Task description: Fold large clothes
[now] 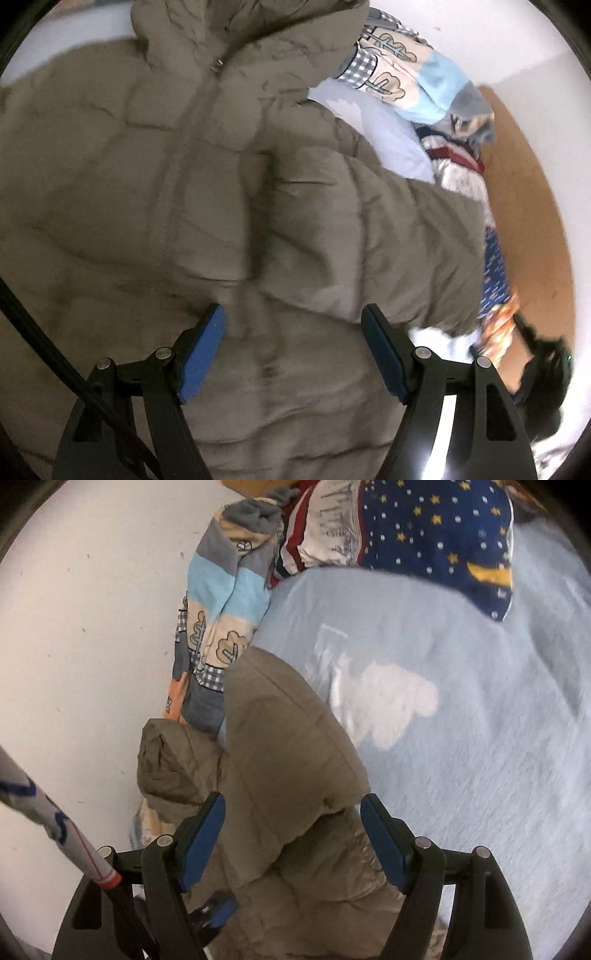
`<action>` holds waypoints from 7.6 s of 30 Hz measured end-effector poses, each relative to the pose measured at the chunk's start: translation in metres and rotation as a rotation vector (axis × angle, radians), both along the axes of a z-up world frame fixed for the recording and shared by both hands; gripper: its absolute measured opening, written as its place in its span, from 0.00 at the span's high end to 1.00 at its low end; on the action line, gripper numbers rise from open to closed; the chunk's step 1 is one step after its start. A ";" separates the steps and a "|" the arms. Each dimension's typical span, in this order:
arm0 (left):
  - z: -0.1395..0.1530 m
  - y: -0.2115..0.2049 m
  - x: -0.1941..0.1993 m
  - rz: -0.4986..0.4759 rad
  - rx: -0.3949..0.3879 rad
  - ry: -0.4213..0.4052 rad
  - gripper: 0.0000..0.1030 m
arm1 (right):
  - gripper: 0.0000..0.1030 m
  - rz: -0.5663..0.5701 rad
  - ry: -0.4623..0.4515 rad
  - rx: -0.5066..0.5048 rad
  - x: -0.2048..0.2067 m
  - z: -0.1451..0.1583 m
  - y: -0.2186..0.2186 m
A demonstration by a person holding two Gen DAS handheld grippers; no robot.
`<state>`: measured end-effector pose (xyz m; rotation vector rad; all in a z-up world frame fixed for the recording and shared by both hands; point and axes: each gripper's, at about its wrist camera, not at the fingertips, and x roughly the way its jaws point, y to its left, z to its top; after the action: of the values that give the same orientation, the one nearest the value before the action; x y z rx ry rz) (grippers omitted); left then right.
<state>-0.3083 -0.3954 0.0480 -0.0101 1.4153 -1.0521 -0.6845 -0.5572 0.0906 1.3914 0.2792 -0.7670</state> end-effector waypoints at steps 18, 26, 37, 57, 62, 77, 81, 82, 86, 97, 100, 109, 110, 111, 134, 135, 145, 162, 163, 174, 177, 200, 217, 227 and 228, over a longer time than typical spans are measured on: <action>-0.012 -0.039 -0.009 0.282 -0.030 -0.058 0.72 | 0.21 -0.016 -0.060 -0.008 -0.026 0.016 0.002; 0.020 -0.010 0.007 0.321 -0.013 -0.246 0.76 | 0.38 -0.086 0.026 0.089 -0.022 -0.018 -0.015; 0.063 0.062 0.086 0.431 0.018 -0.432 0.76 | 0.49 0.037 0.066 0.073 0.033 -0.023 0.001; 0.072 0.086 0.079 0.242 0.146 -0.810 0.37 | 0.59 0.301 0.371 -0.289 0.131 0.003 0.015; 0.038 0.076 0.091 0.228 0.194 -0.754 0.37 | 0.59 0.368 0.405 -0.369 0.154 0.009 0.026; 0.021 0.084 0.110 0.222 0.246 -0.588 0.36 | 0.58 0.443 0.561 -0.252 0.180 -0.036 0.027; 0.047 0.103 0.100 0.260 0.195 -0.614 0.36 | 0.57 0.403 0.449 -0.196 0.167 -0.018 0.030; 0.056 0.110 0.096 0.271 0.183 -0.626 0.36 | 0.57 0.403 0.437 -0.198 0.165 -0.013 0.034; 0.081 0.135 0.085 0.302 0.151 -0.650 0.36 | 0.54 0.441 0.411 -0.219 0.164 0.008 0.056; 0.120 0.245 0.044 0.391 0.114 -0.693 0.36 | 0.46 0.601 0.432 -0.364 0.173 0.050 0.157; 0.122 0.273 0.033 0.399 0.130 -0.708 0.36 | 0.44 0.624 0.428 -0.389 0.167 0.054 0.185; 0.114 0.339 0.020 0.449 0.204 -0.720 0.35 | 0.37 0.677 0.392 -0.432 0.136 0.050 0.254; 0.113 0.344 0.021 0.452 0.221 -0.716 0.35 | 0.36 0.675 0.406 -0.420 0.132 0.044 0.257; 0.113 0.351 0.024 0.458 0.233 -0.699 0.35 | 0.36 0.691 0.434 -0.385 0.133 0.035 0.259; 0.045 0.320 0.134 0.557 0.222 -0.424 0.29 | 0.28 0.793 0.668 -0.408 0.189 -0.029 0.272; 0.045 0.321 0.139 0.570 0.221 -0.417 0.29 | 0.28 0.800 0.694 -0.434 0.192 -0.030 0.275; 0.058 0.372 0.181 0.722 0.227 -0.412 0.29 | 0.28 0.820 0.757 -0.532 0.189 -0.024 0.291; 0.047 0.499 0.255 1.052 0.177 -0.197 0.29 | 0.27 1.069 0.740 -0.745 0.359 0.054 0.372; 0.049 0.509 0.257 1.081 0.184 -0.204 0.29 | 0.27 1.086 0.749 -0.750 0.371 0.053 0.375; 0.021 0.531 0.325 1.026 -0.029 -0.068 0.29 | 0.27 1.183 0.775 -0.732 0.456 0.025 0.415; 0.007 0.526 0.349 0.994 -0.163 0.007 0.29 | 0.27 1.177 0.806 -0.723 0.448 0.013 0.412; -0.056 0.463 0.428 1.033 -0.362 0.049 1.00 | 0.27 0.946 0.683 -0.538 0.317 -0.001 0.326; -0.052 0.510 0.422 1.123 -0.320 0.037 0.58 | 0.26 1.059 0.594 -0.719 0.426 0.069 0.340; -0.028 0.558 0.447 1.070 -0.191 -0.026 0.48 | 0.22 1.362 0.681 -0.978 0.678 0.049 0.480; -0.028 0.566 0.448 1.080 -0.194 -0.028 0.48 | 0.22 1.371 0.705 -1.018 0.702 0.039 0.495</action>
<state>0.1398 0.1708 0.0201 -0.8069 1.0249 -0.2663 0.0179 -0.0625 0.1298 -0.2260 1.0590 -0.0875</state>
